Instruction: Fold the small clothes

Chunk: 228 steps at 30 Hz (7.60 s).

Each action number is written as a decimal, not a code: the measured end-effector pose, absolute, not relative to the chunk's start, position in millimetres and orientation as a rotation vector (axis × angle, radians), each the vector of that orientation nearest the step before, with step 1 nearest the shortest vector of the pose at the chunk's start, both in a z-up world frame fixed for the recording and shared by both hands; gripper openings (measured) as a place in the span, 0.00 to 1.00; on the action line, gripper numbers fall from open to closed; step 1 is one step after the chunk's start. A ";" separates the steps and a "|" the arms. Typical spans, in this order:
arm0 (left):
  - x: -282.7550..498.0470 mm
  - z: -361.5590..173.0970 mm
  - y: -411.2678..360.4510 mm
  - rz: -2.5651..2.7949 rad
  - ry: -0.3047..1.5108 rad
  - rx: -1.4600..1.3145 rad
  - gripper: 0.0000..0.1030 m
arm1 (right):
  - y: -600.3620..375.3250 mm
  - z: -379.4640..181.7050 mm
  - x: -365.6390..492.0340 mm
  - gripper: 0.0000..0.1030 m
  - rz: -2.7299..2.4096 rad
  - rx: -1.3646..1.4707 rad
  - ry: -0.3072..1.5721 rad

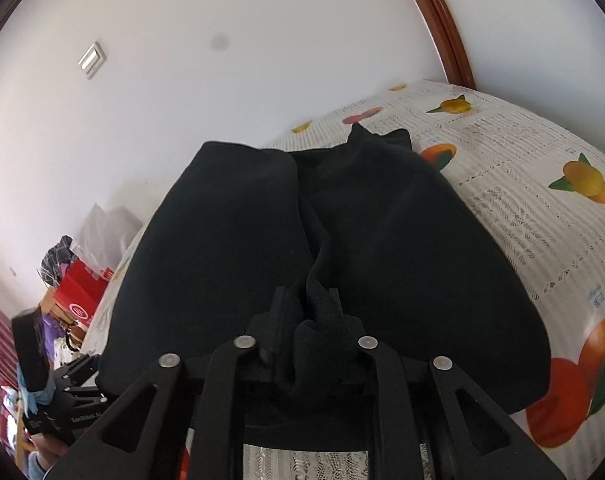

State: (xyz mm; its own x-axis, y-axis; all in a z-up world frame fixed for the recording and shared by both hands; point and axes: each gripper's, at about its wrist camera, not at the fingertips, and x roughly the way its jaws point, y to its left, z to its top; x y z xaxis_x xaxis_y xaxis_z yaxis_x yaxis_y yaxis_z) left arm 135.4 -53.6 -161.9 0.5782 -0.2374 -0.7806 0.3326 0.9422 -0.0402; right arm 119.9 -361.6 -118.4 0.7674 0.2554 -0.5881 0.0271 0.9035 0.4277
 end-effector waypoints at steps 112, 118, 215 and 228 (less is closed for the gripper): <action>138.7 -163.6 -31.9 -0.332 0.906 0.049 0.72 | -358.8 -112.1 127.9 0.13 0.091 0.217 0.821; 112.1 -142.2 -7.8 -0.390 0.882 -0.004 0.71 | -368.0 -77.8 108.9 0.13 0.055 0.192 0.747; 147.5 -151.3 -6.6 -0.289 0.947 0.077 0.78 | -366.4 -56.5 131.5 0.00 0.126 0.244 0.683; 132.1 -142.2 -5.6 -0.327 0.922 0.064 0.76 | -352.0 -68.1 120.3 0.36 0.171 0.235 0.813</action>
State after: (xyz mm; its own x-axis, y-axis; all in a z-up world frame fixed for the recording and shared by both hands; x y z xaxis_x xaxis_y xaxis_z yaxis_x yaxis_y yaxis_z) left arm 132.1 -5.6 -142.2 0.5586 -0.2496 -0.7910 0.3042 0.9489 -0.0846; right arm 120.3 -352.0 -68.1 0.6762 0.2402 -0.6965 -0.0604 0.9603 0.2725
